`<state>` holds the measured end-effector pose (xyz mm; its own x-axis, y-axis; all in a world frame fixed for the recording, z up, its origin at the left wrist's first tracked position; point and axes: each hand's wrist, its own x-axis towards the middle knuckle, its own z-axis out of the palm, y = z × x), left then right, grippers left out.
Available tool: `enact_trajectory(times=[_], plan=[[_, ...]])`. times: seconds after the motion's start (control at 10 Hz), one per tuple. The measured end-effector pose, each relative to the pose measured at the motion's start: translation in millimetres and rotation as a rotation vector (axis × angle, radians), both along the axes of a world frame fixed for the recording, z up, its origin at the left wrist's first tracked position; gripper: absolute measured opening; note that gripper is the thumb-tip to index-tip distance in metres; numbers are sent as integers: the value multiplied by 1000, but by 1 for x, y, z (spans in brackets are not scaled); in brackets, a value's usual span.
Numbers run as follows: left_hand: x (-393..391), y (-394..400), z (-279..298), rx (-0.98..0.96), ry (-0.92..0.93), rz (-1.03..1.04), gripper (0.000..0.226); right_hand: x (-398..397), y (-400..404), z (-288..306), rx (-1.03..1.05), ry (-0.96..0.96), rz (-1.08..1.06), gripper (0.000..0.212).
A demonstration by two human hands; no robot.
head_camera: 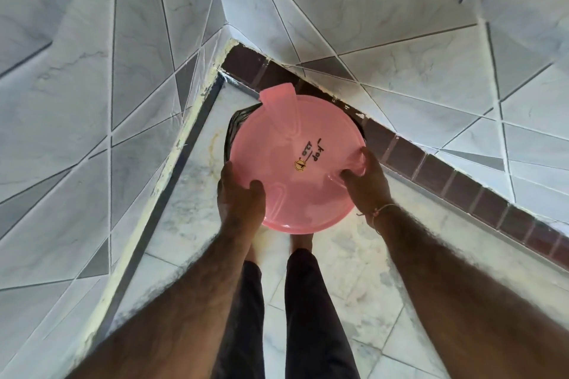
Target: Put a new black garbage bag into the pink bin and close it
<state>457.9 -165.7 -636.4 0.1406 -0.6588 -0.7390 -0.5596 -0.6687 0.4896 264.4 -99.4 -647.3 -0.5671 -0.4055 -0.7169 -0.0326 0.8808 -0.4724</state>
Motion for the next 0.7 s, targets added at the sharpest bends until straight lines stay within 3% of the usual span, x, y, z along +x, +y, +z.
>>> enact_trajectory(times=[0.1, 0.2, 0.3, 0.4, 0.5, 0.6, 0.7], plan=[[5, -1, -13, -21, -12, -131, 68, -1, -2, -6, 45, 11, 58, 70], [11, 3, -20, -107, -148, -383, 67, -3, 0, -11, 81, 38, 135, 72], [20, 9, -31, -358, -362, -830, 71, -6, 2, -19, 76, 63, 220, 72], [24, 9, -40, -471, -385, -1157, 67, -8, 4, -19, 117, 162, 348, 79], [19, 6, -35, -448, -403, -1195, 61, -2, 9, -17, 110, 434, 668, 80], [16, -3, -14, -472, -367, -1189, 60, 16, 3, -2, 74, 493, 1020, 74], [11, -12, 8, -555, -351, -1166, 60, 23, -6, 14, 111, 464, 1046, 71]])
